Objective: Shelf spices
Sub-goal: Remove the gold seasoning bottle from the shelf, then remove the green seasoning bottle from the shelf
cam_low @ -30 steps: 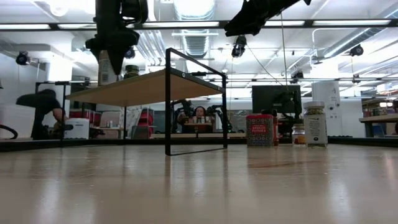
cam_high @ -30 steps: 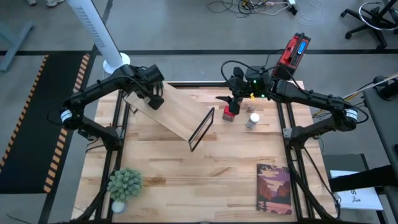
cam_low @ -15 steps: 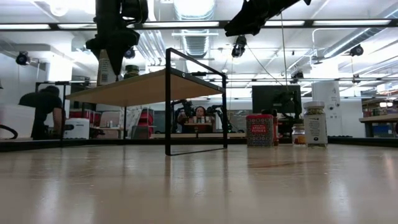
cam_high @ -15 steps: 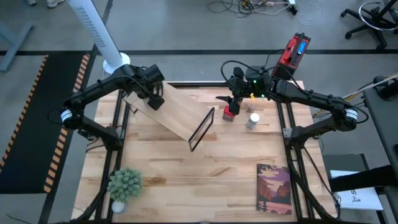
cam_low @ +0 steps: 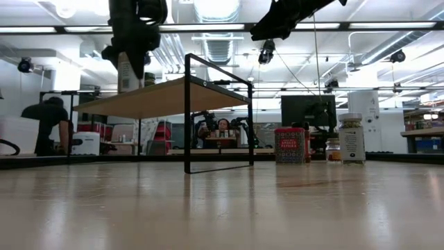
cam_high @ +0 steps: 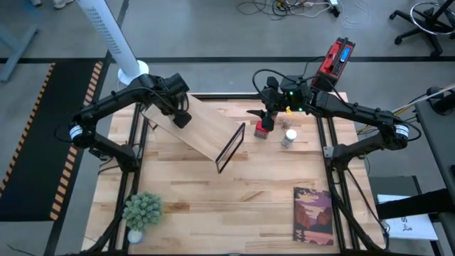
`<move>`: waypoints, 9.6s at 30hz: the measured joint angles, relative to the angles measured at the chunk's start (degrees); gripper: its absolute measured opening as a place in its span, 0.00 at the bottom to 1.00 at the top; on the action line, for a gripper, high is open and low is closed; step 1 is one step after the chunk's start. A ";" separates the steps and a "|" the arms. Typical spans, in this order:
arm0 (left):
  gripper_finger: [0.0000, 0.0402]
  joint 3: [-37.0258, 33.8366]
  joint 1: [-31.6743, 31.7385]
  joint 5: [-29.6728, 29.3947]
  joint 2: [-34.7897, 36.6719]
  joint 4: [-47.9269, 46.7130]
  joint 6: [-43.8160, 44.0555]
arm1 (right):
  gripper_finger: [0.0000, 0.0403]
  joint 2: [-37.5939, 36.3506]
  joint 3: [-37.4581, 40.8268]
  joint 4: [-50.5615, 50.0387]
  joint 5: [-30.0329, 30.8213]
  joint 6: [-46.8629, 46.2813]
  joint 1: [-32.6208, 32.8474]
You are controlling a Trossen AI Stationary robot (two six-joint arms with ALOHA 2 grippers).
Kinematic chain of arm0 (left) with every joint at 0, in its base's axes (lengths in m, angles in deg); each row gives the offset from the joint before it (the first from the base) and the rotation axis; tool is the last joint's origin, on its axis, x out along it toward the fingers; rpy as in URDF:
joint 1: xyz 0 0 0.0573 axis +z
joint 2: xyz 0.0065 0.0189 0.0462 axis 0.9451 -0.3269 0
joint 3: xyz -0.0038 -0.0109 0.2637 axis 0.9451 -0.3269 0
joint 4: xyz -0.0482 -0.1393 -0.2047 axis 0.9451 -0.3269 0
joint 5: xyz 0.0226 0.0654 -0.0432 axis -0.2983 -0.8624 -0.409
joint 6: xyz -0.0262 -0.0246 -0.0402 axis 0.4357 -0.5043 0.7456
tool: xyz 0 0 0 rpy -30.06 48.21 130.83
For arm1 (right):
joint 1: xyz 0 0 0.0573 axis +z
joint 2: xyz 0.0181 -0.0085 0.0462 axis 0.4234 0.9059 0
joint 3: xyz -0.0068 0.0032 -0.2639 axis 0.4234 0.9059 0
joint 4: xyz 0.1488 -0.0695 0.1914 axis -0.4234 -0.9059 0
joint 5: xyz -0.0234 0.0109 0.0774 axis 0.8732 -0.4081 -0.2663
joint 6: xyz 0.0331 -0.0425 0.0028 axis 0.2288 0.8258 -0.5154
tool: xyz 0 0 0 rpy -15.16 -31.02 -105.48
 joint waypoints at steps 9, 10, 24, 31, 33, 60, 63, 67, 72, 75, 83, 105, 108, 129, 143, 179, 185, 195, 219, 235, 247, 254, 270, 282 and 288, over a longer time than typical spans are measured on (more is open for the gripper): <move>0.66 0.00 -0.17 5.30 0.04 3.48 -0.51 | 0.55 0.00 0.00 -0.15 0.15 0.52 -0.02; 0.66 0.00 -0.24 5.97 0.04 4.02 -0.36 | 0.55 0.00 0.00 -0.19 0.14 0.51 -0.02; 0.66 0.00 -7.02 11.14 0.09 10.75 3.49 | 0.53 -0.02 0.00 -1.57 0.62 1.09 -0.15; 0.66 0.00 -11.66 15.64 0.11 18.55 5.49 | 0.54 -0.02 0.00 -2.95 0.69 1.20 -1.09; 0.66 0.00 -13.04 15.96 0.11 21.39 6.22 | 0.55 -0.02 0.00 -3.50 0.79 1.22 -1.56; 0.66 0.00 -33.51 13.64 -2.42 47.07 13.97 | 0.55 -1.66 0.59 -5.48 0.74 -0.60 -5.69; 0.66 0.00 -35.47 13.57 -5.18 50.38 14.11 | 0.54 -3.28 0.61 -5.38 0.77 -1.95 -5.73; 0.66 0.00 -36.91 13.58 -9.14 54.38 14.00 | 0.52 -5.98 0.90 -5.27 0.60 -3.02 -5.65; 0.66 0.00 -37.53 13.56 -13.82 55.24 15.01 | 0.52 -10.45 3.22 -5.55 0.61 -3.28 -5.64; 0.66 0.00 -38.69 14.31 -16.37 55.44 14.40 | 0.52 -13.70 4.85 -5.43 0.61 -3.28 -5.64; 0.66 0.00 -43.20 14.43 -18.74 55.51 12.37 | 0.52 -21.28 7.67 -5.36 0.62 -4.15 -5.65; 0.68 -0.02 -58.27 1.25 -14.97 8.51 41.25 | 0.51 -25.90 15.24 -5.84 -4.13 -10.26 -4.79; 0.67 -0.27 -58.28 -1.31 -14.96 6.56 43.14 | 0.51 -26.55 15.67 -5.79 -4.11 -10.34 -3.81; 0.68 -21.56 -58.50 -2.21 -6.34 21.03 49.93 | 0.50 -30.80 15.89 -5.81 -3.89 -10.69 0.37; 0.68 -38.27 -58.50 -4.66 6.47 27.16 56.94 | 0.50 -30.19 15.96 -5.81 -3.87 -10.65 0.37; 0.76 -3.88 -51.67 -31.06 6.73 -12.03 49.94 | 0.50 -26.62 16.00 -3.46 -3.87 -10.17 0.37; 0.75 1.70 -40.03 -38.67 6.75 -13.34 35.36 | 0.50 -26.64 16.00 -3.13 -3.93 -10.19 0.67; 0.77 6.30 -26.78 -45.90 6.86 -4.27 -8.62 | 0.50 -26.64 16.00 -3.18 -3.96 -9.44 1.40; 0.75 6.32 9.72 -11.71 6.09 13.41 -13.26 | 0.50 -26.64 15.98 -3.21 -3.96 -7.35 1.38; 0.85 5.91 12.95 -7.83 1.83 20.76 -12.74 | 0.50 -26.64 15.98 -3.44 -3.93 -7.09 1.38; 0.85 4.07 13.78 -7.13 -0.18 21.54 -12.77 | 0.50 -26.64 15.98 -4.26 -3.91 -6.65 1.38; 0.85 4.07 14.22 -4.98 -1.87 19.31 -11.65 | 0.50 -26.64 15.98 -4.26 -3.91 -6.49 1.38; 0.80 4.04 14.22 -4.22 -3.87 13.78 -11.61 | 0.50 -26.64 15.98 -4.37 -3.93 -6.34 1.38; 0.67 1.24 14.22 -5.71 -3.85 14.05 -10.10 | 0.50 -26.64 15.98 -4.31 -3.91 -6.49 1.37; 0.56 -2.94 14.09 -5.56 -3.84 14.51 -10.08 | 0.50 -26.64 15.98 -4.31 -3.91 -6.62 1.38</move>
